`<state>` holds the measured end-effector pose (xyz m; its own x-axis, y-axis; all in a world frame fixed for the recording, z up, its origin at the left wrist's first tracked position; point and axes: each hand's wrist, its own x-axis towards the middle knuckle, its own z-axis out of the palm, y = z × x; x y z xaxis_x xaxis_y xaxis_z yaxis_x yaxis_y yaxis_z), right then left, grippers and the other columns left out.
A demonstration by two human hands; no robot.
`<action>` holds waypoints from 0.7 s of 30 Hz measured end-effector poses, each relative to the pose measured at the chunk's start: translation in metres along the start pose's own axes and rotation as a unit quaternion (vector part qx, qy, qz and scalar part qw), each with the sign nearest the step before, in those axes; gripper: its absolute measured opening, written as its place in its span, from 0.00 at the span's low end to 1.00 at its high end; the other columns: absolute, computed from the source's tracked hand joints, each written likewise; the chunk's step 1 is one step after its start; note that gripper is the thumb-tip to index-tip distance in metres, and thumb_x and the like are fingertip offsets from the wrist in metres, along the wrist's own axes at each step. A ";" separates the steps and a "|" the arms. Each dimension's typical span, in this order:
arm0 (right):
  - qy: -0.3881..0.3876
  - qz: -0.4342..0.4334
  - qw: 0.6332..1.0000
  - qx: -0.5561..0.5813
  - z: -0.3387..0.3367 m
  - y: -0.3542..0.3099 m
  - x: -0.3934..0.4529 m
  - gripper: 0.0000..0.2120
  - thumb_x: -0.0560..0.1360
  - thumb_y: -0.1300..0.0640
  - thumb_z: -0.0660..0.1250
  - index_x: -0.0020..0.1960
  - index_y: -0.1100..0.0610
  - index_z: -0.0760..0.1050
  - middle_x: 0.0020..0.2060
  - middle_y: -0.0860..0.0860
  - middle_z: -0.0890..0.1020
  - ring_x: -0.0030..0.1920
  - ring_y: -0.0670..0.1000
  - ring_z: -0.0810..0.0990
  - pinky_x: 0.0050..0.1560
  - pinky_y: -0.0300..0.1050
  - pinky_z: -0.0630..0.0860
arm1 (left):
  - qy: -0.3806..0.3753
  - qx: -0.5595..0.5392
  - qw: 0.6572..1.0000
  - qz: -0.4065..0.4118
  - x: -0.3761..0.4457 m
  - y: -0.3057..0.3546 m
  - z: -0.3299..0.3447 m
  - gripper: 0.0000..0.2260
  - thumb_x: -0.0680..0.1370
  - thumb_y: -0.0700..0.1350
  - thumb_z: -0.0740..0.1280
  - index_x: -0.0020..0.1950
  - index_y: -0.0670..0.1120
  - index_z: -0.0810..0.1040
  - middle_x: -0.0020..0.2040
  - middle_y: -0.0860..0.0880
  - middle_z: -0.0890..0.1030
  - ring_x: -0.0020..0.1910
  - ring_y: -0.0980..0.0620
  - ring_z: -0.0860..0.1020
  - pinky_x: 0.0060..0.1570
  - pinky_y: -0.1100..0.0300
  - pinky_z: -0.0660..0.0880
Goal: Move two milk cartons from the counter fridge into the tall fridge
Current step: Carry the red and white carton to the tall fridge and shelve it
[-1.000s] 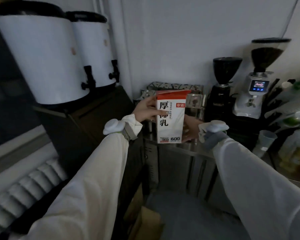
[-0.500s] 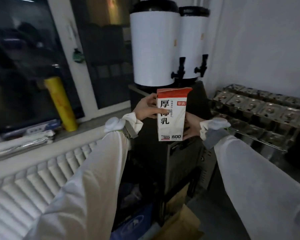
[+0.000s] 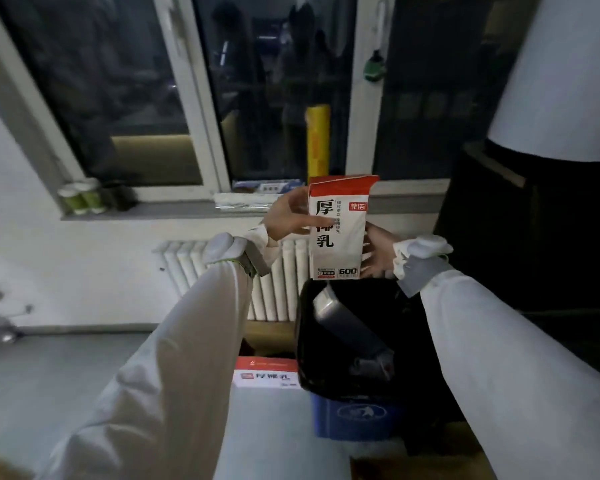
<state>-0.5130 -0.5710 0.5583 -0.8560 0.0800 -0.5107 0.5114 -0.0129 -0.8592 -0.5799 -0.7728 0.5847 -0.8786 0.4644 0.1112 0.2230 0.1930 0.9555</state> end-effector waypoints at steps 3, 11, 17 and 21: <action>-0.040 -0.032 0.998 -0.024 0.056 -0.017 0.045 0.16 0.80 0.43 0.52 0.46 0.50 0.73 0.43 0.52 0.79 0.42 0.55 0.78 0.49 0.55 0.77 | 0.055 0.005 0.998 -0.023 -0.005 -0.025 -0.061 0.33 0.61 0.49 0.83 0.64 0.52 0.77 0.56 0.48 0.86 0.57 0.49 0.84 0.55 0.44 0.83; -0.217 0.004 0.969 -0.120 0.229 -0.091 0.164 0.16 0.77 0.42 0.58 0.57 0.48 0.76 0.33 0.55 0.73 0.34 0.56 0.74 0.38 0.47 0.76 | 0.173 0.028 0.984 -0.038 0.001 -0.084 -0.241 0.30 0.65 0.44 0.82 0.65 0.47 0.76 0.58 0.45 0.84 0.57 0.47 0.83 0.52 0.49 0.83; -0.255 -0.017 0.953 -0.163 0.367 -0.159 0.248 0.20 0.79 0.44 0.55 0.44 0.59 0.75 0.40 0.60 0.75 0.39 0.61 0.77 0.39 0.52 0.77 | 0.240 0.052 0.967 -0.063 0.015 -0.115 -0.384 0.28 0.69 0.41 0.80 0.67 0.45 0.74 0.56 0.49 0.85 0.55 0.49 0.84 0.50 0.51 0.84; -0.258 -0.036 0.948 -0.181 0.460 -0.204 0.295 0.21 0.79 0.43 0.55 0.46 0.60 0.74 0.44 0.58 0.78 0.45 0.60 0.78 0.59 0.62 0.75 | 0.302 0.053 0.950 -0.061 0.018 -0.125 -0.468 0.27 0.70 0.39 0.79 0.67 0.42 0.74 0.52 0.50 0.85 0.51 0.53 0.84 0.45 0.57 0.84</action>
<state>-0.9044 -1.0031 0.5693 -0.7654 -0.4311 -0.4779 0.3625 0.3248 -0.8735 -0.8214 -1.1932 0.5956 -0.9753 -0.1422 0.1690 0.1173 0.3147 0.9419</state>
